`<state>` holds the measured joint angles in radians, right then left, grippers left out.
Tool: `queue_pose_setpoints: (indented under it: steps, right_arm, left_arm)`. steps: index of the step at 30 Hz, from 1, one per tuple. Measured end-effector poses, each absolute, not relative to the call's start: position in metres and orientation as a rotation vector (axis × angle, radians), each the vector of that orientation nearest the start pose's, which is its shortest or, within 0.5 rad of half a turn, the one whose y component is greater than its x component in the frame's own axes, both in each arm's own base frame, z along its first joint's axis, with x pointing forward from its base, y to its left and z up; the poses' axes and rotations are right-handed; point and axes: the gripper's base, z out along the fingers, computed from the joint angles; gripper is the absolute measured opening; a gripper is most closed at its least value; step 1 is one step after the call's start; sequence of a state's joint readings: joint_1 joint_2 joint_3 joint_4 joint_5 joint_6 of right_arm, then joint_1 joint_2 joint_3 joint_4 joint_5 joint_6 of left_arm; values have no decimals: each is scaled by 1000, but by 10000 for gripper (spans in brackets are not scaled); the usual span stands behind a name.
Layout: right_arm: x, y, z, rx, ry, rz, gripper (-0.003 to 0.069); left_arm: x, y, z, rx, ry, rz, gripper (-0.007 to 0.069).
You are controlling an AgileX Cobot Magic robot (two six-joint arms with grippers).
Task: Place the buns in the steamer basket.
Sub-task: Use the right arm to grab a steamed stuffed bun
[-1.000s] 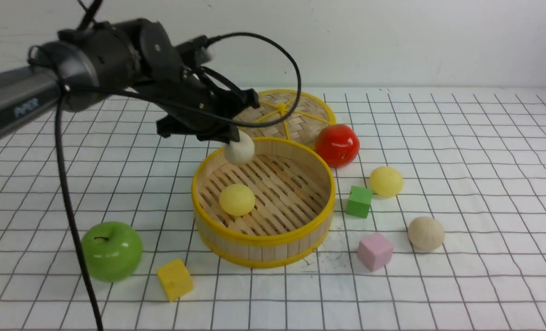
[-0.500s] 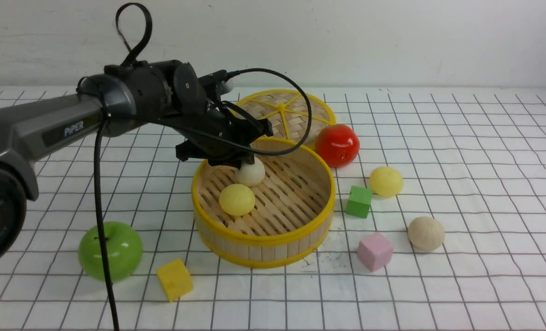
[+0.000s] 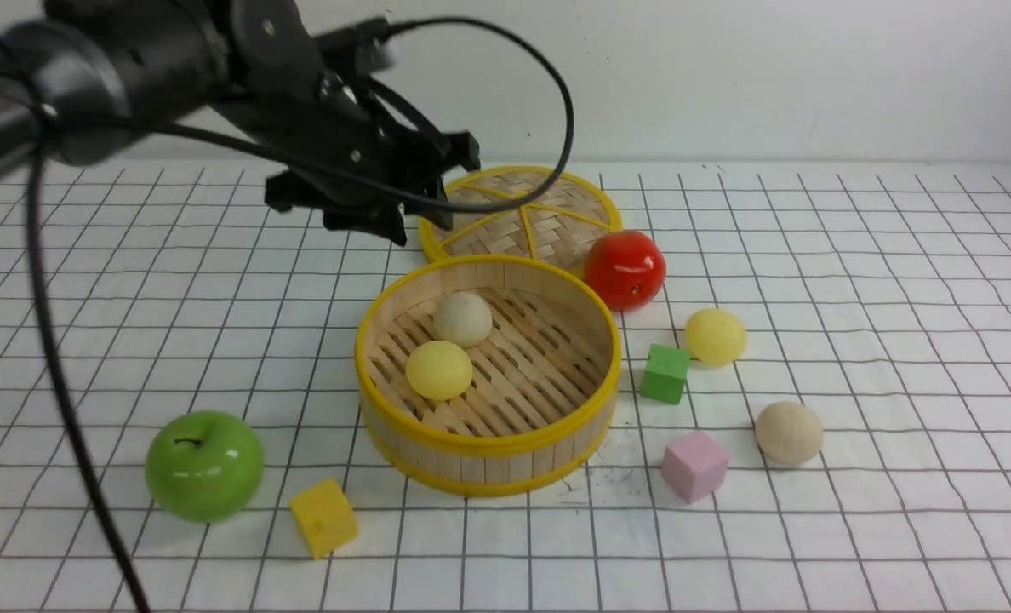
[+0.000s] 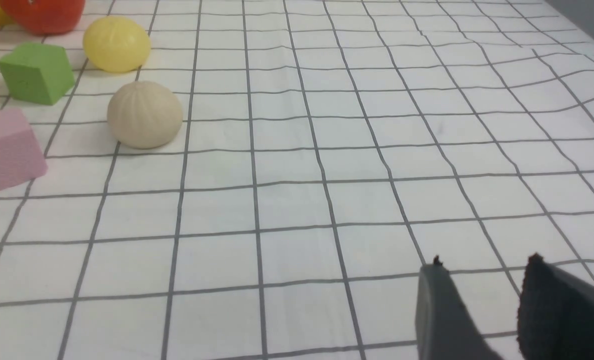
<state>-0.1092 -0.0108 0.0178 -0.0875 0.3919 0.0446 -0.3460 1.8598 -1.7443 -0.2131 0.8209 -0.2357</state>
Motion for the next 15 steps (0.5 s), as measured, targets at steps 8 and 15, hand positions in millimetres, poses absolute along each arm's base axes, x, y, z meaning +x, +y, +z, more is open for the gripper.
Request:
queue_pose_setpoints:
  steps: [8,15]
  right_arm:
    - [51,-9,173,92,1881,-131,241]
    - [51,-9,173,92,1881,-131,241]
  left_arm:
    - [298,-125,442,210,2359,-508,165]
    - [210,-92,494,260,2250,-486,23]
